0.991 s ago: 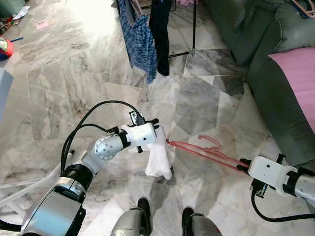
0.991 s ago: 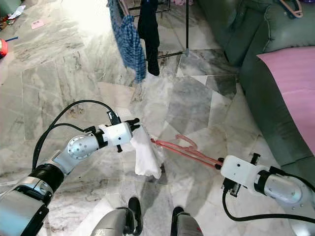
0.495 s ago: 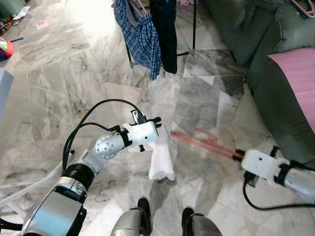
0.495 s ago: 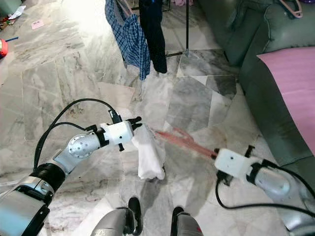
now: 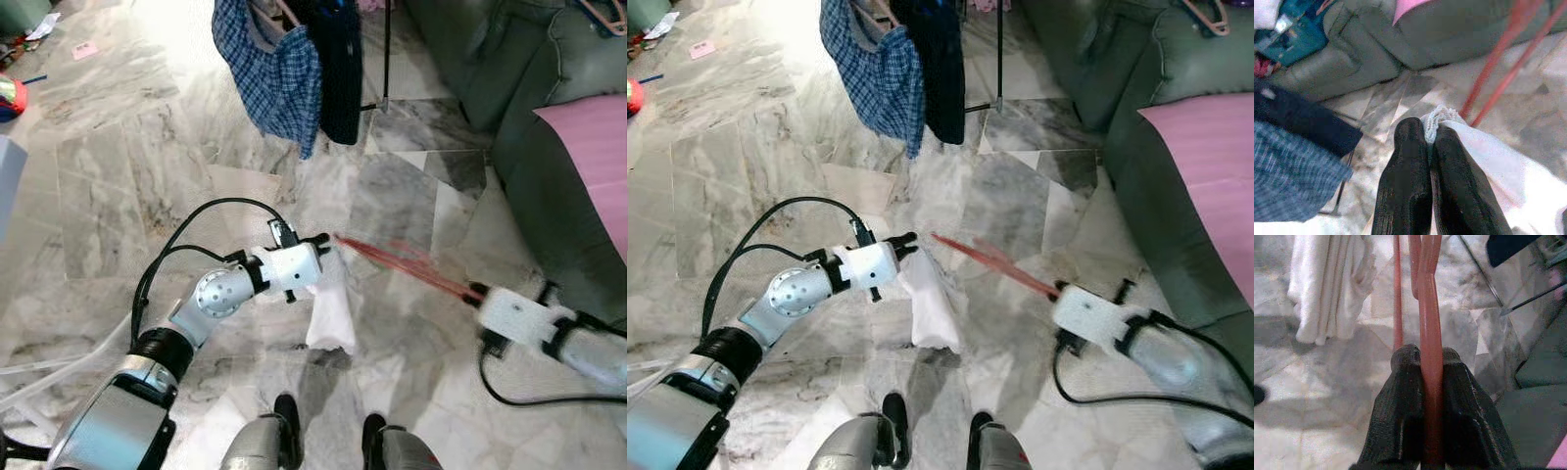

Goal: Hang hanger

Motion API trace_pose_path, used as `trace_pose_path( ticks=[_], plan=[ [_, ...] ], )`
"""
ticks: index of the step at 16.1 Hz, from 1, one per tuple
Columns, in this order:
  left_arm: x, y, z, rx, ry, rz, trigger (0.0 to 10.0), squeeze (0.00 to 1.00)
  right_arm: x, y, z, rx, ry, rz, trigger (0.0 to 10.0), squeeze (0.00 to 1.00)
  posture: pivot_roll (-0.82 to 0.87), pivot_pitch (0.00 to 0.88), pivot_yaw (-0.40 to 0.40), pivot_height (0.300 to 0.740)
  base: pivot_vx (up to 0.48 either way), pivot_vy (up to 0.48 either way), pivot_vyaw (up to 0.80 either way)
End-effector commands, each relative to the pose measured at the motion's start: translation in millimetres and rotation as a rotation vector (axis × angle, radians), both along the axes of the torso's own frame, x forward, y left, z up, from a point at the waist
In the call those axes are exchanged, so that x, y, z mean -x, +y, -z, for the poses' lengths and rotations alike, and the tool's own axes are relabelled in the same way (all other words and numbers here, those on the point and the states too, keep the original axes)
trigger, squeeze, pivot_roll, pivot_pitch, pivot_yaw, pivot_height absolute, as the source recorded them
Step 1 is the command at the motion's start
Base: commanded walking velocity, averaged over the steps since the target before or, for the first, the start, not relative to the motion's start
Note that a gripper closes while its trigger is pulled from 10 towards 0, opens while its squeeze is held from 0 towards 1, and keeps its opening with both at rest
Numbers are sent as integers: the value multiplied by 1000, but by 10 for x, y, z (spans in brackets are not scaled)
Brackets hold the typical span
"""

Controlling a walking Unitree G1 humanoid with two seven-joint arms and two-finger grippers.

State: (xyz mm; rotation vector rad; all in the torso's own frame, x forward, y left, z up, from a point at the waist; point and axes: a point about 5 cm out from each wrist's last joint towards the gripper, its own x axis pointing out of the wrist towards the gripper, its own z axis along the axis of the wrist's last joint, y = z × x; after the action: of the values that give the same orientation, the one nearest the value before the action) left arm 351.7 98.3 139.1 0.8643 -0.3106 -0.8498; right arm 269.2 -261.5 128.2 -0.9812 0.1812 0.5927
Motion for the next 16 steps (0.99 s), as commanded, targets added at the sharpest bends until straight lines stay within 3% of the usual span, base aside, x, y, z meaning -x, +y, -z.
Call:
trace_pose_path(
  ticks=[1,3,6,16],
  plan=[
    [-16,94,66,-26,20,-48,10000,0,104,-32,-2,-15,51,-13,10000,0,-30,314,78,740,0,0,0],
    [-59,132,33,-31,16,-78,10000,0,281,-87,13,-21,154,-27,10000,0,-40,314,78,740,0,0,0],
    [-71,101,1,-26,7,-70,10000,0,341,-109,22,-39,197,-17,10000,0,-40,314,78,740,0,0,0],
    [-66,105,-28,-14,-3,-56,10000,0,214,43,109,-66,163,-13,10000,0,-32,316,79,740,0,0,0]
  ],
)
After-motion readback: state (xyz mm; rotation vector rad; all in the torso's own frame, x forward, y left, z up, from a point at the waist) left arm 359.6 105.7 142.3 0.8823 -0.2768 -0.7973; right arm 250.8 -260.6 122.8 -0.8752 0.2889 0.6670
